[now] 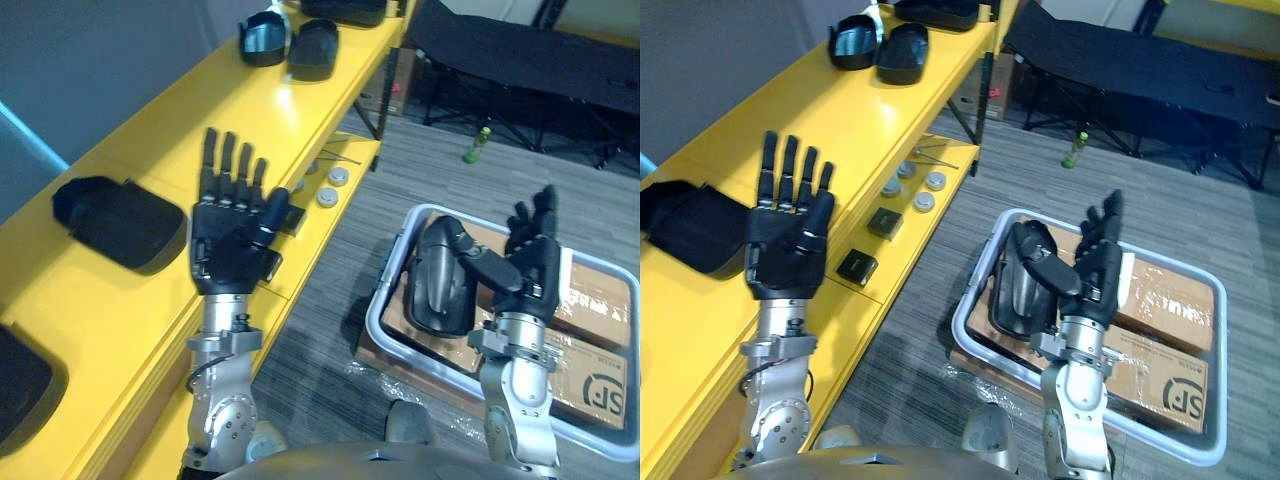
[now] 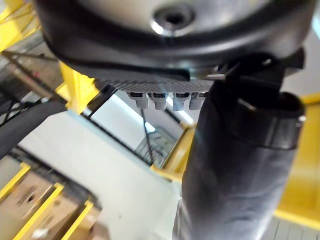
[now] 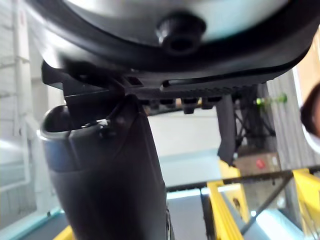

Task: Walk over and take three plastic housings, then place them on the shelf

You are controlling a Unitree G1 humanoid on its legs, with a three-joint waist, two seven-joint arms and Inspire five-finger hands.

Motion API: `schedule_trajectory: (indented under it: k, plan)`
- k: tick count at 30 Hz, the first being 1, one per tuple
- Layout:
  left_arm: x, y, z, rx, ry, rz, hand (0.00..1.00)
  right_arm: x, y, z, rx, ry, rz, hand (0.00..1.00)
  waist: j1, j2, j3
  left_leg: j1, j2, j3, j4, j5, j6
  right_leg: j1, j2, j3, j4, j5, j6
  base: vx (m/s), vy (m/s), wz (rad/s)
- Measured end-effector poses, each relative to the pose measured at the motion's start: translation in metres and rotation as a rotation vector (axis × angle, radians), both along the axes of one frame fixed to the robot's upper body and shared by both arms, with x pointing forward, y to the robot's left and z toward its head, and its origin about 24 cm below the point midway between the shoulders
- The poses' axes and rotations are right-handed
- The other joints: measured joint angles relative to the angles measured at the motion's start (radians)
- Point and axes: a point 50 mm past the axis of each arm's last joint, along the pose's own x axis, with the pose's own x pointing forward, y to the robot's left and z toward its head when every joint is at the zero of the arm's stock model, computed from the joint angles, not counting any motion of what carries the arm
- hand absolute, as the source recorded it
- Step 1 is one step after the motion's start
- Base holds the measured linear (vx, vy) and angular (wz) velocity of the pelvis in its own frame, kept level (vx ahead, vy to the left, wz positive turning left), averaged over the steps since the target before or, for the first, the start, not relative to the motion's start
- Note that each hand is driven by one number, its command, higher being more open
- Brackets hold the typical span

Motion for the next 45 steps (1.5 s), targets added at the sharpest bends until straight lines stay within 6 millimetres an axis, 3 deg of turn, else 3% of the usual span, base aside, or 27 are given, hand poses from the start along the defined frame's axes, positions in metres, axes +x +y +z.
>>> schedule_trajectory:
  k: [3,6,9,12,14,18,24,29,37,38,43,45]
  plan:
    - [-0.007,0.004,-0.001,0.023,0.003,0.014,1.0,-0.004,0.003,-0.006,0.005,0.033,0.003,1.0,0.025,0.034,-0.024,0.036,-0.091,-0.029,-0.08,-0.021,0.014,-0.027,0.028,0.063,0.017,0.0,-0.001,0.02,0.015,-0.76]
    - [-0.009,0.013,-0.001,0.028,0.001,0.053,1.0,-0.003,0.004,-0.012,0.016,0.068,-0.026,1.0,0.031,0.026,-0.025,0.046,-0.139,-0.015,-0.128,-0.042,-0.005,-0.08,0.001,0.098,0.029,0.016,0.027,-0.07,0.094,-0.44]
    - [-0.006,0.015,-0.003,0.079,0.003,0.036,1.0,0.006,-0.003,-0.039,0.014,0.213,-0.125,1.0,0.049,0.003,-0.011,0.003,-0.146,0.006,-0.052,-0.08,-0.005,-0.095,-0.009,0.124,0.002,0.055,0.048,-0.14,0.174,-0.27]
    - [-0.003,0.016,0.001,0.112,-0.017,0.023,1.0,0.01,-0.028,-0.068,0.061,0.368,-0.296,1.0,0.069,-0.025,0.011,-0.058,-0.146,0.01,-0.022,-0.076,0.005,-0.099,-0.014,0.101,-0.103,0.146,0.046,-0.15,0.134,-0.13]
    - [0.0,0.017,0.005,0.13,-0.035,0.018,1.0,0.011,-0.046,-0.072,0.08,0.4,-0.404,1.0,0.076,-0.031,0.039,-0.102,-0.143,0.0,-0.009,-0.066,0.008,-0.088,-0.016,0.055,-0.186,0.208,0.043,-0.12,0.071,0.08]
    - [0.007,0.018,0.013,0.138,-0.07,0.025,1.0,0.028,-0.079,-0.057,0.067,0.368,-0.568,1.0,0.079,-0.043,0.117,-0.181,-0.141,-0.052,0.001,-0.034,0.0,-0.072,-0.006,-0.016,-0.295,0.282,0.037,-0.1,-0.002,0.29]
    - [0.007,0.008,0.005,0.165,-0.024,-0.067,1.0,0.053,-0.101,-0.04,-0.004,0.353,-0.568,1.0,0.116,-0.043,0.172,-0.215,-0.136,-0.103,-0.018,-0.001,-0.018,-0.074,0.008,-0.062,-0.312,0.295,0.024,-0.06,-0.046,0.21]
    - [0.008,-0.001,-0.005,0.198,0.008,-0.148,1.0,0.073,-0.106,-0.035,-0.041,0.386,-0.51,1.0,0.135,-0.041,0.212,-0.231,-0.15,-0.133,-0.036,0.02,-0.018,-0.069,-0.001,-0.097,-0.324,0.299,0.022,-0.03,0.005,0.21]
    - [0.012,-0.016,-0.02,0.233,0.068,-0.248,1.0,0.109,-0.134,-0.015,-0.135,0.517,-0.435,1.0,0.161,-0.004,0.26,-0.267,-0.172,-0.19,-0.058,0.056,-0.021,-0.074,-0.014,-0.155,-0.324,0.299,0.021,0.0,0.003,0.22]
    - [0.013,-0.016,-0.02,0.23,0.07,-0.248,1.0,0.112,-0.133,-0.014,-0.147,0.528,-0.427,0.0,0.161,-0.003,0.262,-0.268,-0.174,-0.193,-0.061,0.059,-0.021,-0.074,-0.015,-0.158,-0.324,0.299,0.021,-0.01,0.002,0.2]
    - [0.013,-0.015,-0.024,0.221,0.09,-0.251,1.0,0.114,-0.153,-0.008,-0.239,0.655,-0.46,0.0,0.168,-0.006,0.276,-0.283,-0.188,-0.218,-0.07,0.074,-0.019,-0.075,-0.025,-0.183,-0.316,0.299,0.02,-0.04,0.011,0.18]
    - [0.014,-0.014,-0.032,0.23,0.125,-0.251,1.0,0.106,-0.17,-0.008,-0.246,0.725,-0.491,0.0,0.184,-0.005,0.276,-0.285,-0.19,-0.227,-0.07,0.078,-0.021,-0.075,-0.027,-0.194,-0.306,0.294,0.014,-0.05,0.007,0.11]
